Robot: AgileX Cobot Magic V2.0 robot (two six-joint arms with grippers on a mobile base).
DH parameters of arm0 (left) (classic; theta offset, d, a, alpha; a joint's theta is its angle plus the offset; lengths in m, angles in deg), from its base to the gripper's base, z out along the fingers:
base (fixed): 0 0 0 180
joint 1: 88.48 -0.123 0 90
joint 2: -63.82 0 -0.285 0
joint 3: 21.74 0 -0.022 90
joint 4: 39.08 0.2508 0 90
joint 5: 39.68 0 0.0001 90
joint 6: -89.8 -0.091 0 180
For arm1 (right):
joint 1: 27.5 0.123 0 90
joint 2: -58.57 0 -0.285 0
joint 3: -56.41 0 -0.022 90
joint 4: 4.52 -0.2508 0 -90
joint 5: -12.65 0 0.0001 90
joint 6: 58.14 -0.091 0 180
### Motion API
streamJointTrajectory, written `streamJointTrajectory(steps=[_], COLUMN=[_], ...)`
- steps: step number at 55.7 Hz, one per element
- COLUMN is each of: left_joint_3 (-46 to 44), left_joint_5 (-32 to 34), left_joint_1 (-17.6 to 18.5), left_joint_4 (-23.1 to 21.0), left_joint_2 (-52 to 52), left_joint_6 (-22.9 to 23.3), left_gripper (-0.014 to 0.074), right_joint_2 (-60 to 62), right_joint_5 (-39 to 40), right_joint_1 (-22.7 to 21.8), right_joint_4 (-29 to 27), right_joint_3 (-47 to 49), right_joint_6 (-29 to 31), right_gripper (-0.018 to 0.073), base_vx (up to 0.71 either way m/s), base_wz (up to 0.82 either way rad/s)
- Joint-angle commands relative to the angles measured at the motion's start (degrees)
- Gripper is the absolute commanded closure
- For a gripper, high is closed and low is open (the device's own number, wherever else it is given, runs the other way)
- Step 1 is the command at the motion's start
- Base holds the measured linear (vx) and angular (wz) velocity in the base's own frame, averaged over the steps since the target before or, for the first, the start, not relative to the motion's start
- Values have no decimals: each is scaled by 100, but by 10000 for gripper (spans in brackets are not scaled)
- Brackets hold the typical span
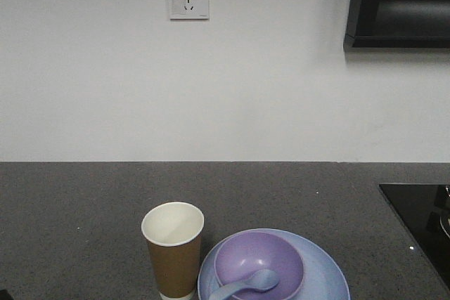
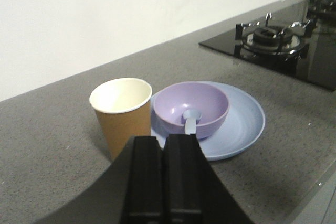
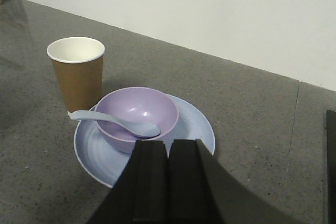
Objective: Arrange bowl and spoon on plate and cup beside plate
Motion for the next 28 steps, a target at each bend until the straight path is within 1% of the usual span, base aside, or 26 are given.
streamJointTrajectory(steps=[1,21,24,28], left_joint_3=[-74,-74,-74,-49], left_joint_5=[547,472,559,865], left_joint_1=[31,31,31,31], left_joint_4=[-189,-189,-189,-119], left_joint_2=[-83,-82,-82,-82], left_joint_6=[9,4,4,-21], left_gripper=[602,602,602,602], right_joint_2=[-14,-14,-14,-14], right_joint_5=[420,420,420,420], right_joint_1=[-10,-10,-10,-10], right_joint_4=[-18,-18,-18,-18], right_joint_3=[161,161,161,161], right_joint_6=[68,68,68,68], right_gripper=[568,568,568,568], base_vx=[0,0,0,0], base_wz=[0,0,0,0])
